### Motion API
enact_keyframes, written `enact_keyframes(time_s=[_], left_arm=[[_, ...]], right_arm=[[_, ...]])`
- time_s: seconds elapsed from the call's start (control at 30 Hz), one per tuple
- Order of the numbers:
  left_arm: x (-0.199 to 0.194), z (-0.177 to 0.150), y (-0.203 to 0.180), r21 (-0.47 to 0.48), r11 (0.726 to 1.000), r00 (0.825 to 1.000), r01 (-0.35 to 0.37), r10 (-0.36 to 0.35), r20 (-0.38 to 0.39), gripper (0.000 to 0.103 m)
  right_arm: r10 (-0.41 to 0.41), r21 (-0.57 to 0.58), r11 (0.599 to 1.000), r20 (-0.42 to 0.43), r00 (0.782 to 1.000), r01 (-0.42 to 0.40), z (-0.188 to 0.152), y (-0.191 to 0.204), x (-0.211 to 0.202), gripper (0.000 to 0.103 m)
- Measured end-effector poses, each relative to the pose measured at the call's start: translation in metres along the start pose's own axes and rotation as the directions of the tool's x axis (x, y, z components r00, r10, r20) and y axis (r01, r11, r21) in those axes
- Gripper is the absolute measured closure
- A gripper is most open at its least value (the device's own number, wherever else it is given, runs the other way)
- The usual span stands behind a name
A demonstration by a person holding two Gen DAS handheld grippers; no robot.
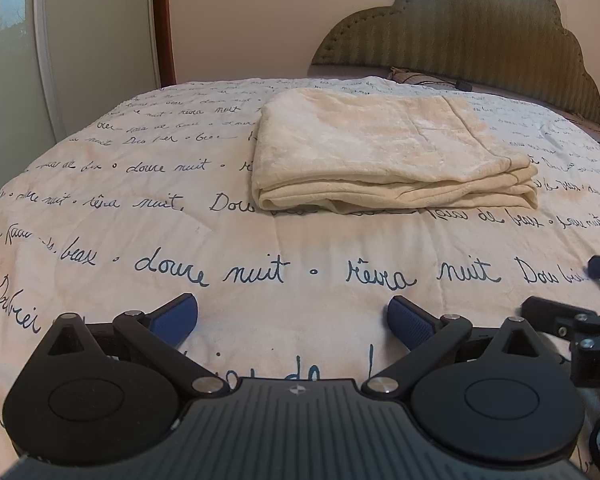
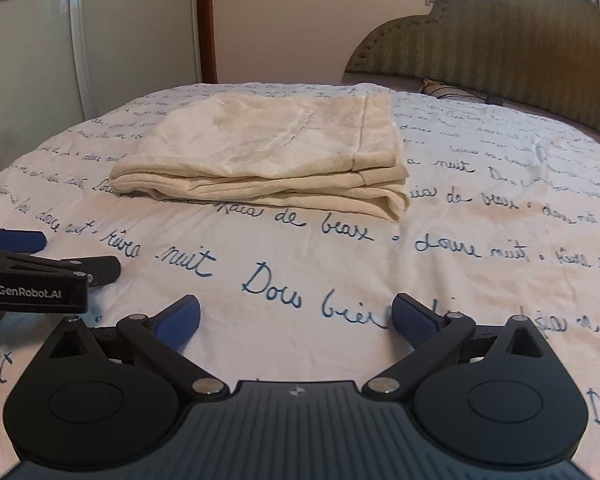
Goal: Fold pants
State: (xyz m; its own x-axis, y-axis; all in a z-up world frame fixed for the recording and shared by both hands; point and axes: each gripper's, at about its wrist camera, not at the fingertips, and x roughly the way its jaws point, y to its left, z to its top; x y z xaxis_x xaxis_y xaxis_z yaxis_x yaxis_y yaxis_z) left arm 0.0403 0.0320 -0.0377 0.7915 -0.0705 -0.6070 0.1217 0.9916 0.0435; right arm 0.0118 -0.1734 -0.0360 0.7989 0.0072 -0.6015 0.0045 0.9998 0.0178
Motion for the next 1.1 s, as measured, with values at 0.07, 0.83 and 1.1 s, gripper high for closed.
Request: enact_keyframes(time_s=[0.07,0.83,1.1], left_arm=[[0.000,0.000,0.000,0.003,1.000,1.000,-0.003,0.003,-0.002,0.000],[0.003,-0.001,-0.001,0.005,1.000,1.000,-0.003,0.004,-0.009,0.000],[0.003,-0.001,-0.002,-0.004,1.000,1.000,-0.007,0.007,-0.007,0.000]], right_arm=[[-0.019,-0.010,1.000,-0.007,1.000,0.019,-0.001,-0.004,0.000,0.000],[0.026,0.030,0.999,-0.026,0.999,-0.025,-0.002,-0.012,0.005,0.000],[0.026,0.030,0.999,-0.026,0.999,-0.025,-0.002,-0.012,0.005,0.000]])
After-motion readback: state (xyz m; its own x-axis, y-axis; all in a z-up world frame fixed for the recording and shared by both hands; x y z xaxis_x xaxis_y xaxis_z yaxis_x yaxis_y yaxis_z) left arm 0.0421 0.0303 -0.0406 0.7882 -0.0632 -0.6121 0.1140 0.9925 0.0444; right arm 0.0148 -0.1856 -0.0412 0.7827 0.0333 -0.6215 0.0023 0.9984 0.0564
